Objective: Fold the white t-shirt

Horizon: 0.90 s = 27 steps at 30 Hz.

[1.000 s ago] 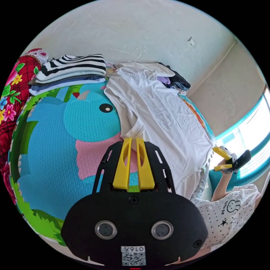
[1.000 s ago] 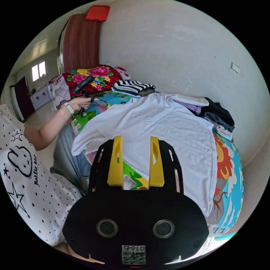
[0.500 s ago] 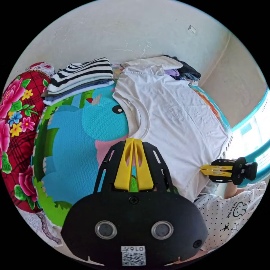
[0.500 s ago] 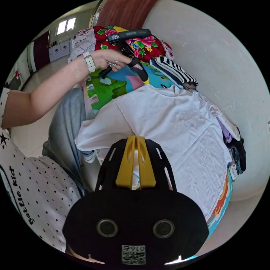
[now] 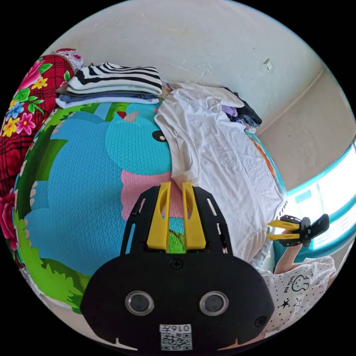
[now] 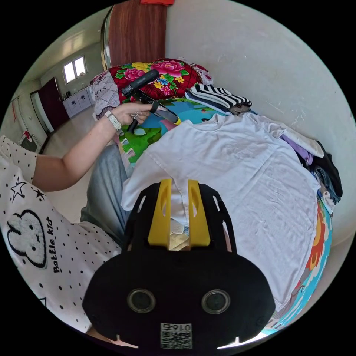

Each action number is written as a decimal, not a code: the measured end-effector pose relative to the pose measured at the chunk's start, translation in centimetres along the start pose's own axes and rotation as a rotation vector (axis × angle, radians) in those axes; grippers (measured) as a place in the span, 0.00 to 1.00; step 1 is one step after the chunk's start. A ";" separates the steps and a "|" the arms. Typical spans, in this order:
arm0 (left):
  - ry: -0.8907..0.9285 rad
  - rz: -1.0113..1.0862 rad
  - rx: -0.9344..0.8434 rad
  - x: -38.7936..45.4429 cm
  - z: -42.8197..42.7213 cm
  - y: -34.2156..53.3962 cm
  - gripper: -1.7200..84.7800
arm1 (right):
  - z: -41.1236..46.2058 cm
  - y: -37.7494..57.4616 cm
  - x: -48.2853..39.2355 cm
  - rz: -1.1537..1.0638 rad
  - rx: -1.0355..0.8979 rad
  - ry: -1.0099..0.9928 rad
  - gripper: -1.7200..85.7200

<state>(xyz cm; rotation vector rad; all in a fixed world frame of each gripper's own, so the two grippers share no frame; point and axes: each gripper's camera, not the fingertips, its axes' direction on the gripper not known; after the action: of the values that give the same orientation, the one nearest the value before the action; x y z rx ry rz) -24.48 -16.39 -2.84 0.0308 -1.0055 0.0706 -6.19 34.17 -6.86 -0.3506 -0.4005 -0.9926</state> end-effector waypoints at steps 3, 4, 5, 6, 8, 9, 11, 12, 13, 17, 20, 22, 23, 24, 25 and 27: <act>0.026 -0.022 0.082 0.2 -0.7 0.9 0.08 | -0.1 0.5 -0.7 -0.013 0.004 0.040 0.10; 0.036 -0.023 0.077 0.2 -0.6 1.0 0.08 | 0.0 0.6 -0.9 -0.016 0.004 0.048 0.10; 0.048 -0.015 0.043 0.3 0.1 1.1 0.08 | 0.2 0.6 -1.0 -0.018 0.000 0.048 0.10; 0.045 -0.004 -0.020 0.5 1.3 1.1 0.08 | 0.3 0.6 -1.1 -0.021 -0.003 0.044 0.10; -0.018 0.018 -0.032 0.9 2.2 1.4 0.08 | 0.7 0.6 -1.2 -0.026 -0.008 0.028 0.10; -0.039 0.005 -0.021 1.0 1.9 1.7 0.07 | 0.8 0.7 -1.3 -0.025 -0.010 0.026 0.10; -0.109 -0.019 0.012 1.0 1.2 2.4 0.07 | 0.8 1.2 -1.5 -0.023 -0.019 0.037 0.10; -0.178 -0.041 0.035 1.1 0.5 3.1 0.07 | 0.7 1.5 -1.5 -0.024 -0.017 0.042 0.10; -0.209 -0.046 0.040 1.2 0.1 3.6 0.06 | 0.5 2.1 -1.7 -0.031 -0.013 0.043 0.10; -0.024 0.062 0.031 3.3 -2.1 8.0 0.06 | 0.6 4.8 -2.1 -0.100 -0.073 -0.065 0.10; 0.039 0.161 0.059 6.0 -3.5 12.7 0.07 | 1.9 6.4 -1.9 -0.079 -0.115 -0.088 0.11; 0.024 0.181 0.088 7.0 -4.5 15.4 0.08 | 2.5 6.9 -1.1 -0.014 -0.097 -0.142 0.11; 0.025 0.174 0.112 7.3 -5.2 17.0 0.08 | 2.7 7.2 -0.5 0.041 -0.069 -0.194 0.11; 0.036 0.167 0.135 7.4 -5.9 18.3 0.08 | 2.8 7.3 -0.2 0.066 -0.050 -0.220 0.11; 0.042 0.160 0.149 7.5 -6.2 18.9 0.08 | 2.9 7.5 0.3 0.118 -0.014 -0.256 0.12; 0.074 0.133 0.191 7.4 -7.1 20.9 0.07 | 3.3 7.8 0.7 0.166 0.007 -0.265 0.11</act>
<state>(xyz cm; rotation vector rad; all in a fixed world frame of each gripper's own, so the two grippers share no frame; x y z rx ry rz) -16.05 5.17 -0.52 0.1352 -0.9236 0.2877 0.33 39.08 -4.42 -0.5035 -0.6044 -0.7846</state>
